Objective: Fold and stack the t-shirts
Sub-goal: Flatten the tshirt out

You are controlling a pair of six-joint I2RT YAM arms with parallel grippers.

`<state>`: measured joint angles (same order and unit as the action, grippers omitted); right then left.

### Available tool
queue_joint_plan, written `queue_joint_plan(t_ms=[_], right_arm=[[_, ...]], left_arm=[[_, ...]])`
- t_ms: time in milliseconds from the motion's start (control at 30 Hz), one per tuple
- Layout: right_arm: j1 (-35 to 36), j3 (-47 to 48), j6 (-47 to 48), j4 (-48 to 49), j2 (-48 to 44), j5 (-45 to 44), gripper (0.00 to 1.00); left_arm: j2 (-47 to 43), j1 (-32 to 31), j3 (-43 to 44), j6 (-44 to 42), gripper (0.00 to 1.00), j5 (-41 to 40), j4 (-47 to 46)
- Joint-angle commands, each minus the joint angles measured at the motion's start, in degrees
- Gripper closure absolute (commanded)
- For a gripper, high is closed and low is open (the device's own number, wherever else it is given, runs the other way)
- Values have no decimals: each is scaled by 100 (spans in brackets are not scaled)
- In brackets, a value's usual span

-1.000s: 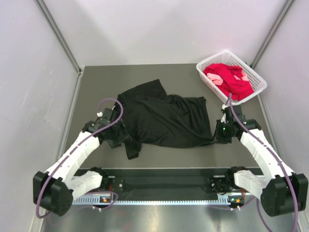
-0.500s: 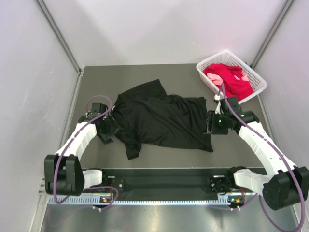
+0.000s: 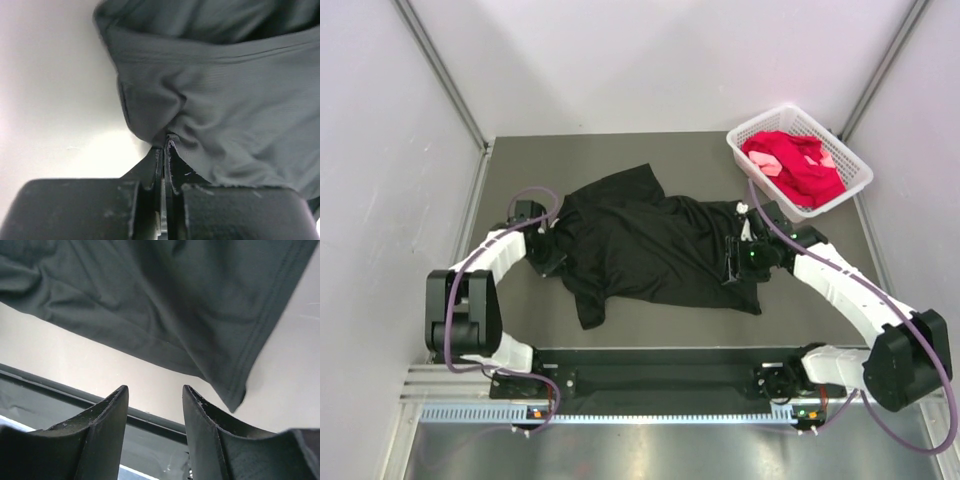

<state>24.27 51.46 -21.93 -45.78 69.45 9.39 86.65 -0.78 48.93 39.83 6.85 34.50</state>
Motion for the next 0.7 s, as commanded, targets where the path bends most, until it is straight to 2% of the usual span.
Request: queue_joint_plan(t_ms=[0, 133, 200, 300, 400, 667], right_arm=[[209, -66, -276, 438, 95, 81, 53], [376, -110, -355, 701, 244, 107, 53], [481, -110, -399, 798, 384, 151, 53], [631, -58, -461, 965, 647, 212, 53], [684, -5, -601, 1123, 867, 257, 53], [684, -215, -1023, 1791, 1570, 248, 56]], left_arm=[[-777, 34, 600, -432, 100, -420, 677], [-1922, 34, 1021, -792, 99, -992, 1478], [-2483, 34, 1031, -846, 97, -1019, 1629], [-2837, 34, 926, -872, 94, -783, 1736], [-2795, 34, 838, -881, 95, -503, 1604], [-2250, -10, 1628, -1153, 96, -246, 1516]])
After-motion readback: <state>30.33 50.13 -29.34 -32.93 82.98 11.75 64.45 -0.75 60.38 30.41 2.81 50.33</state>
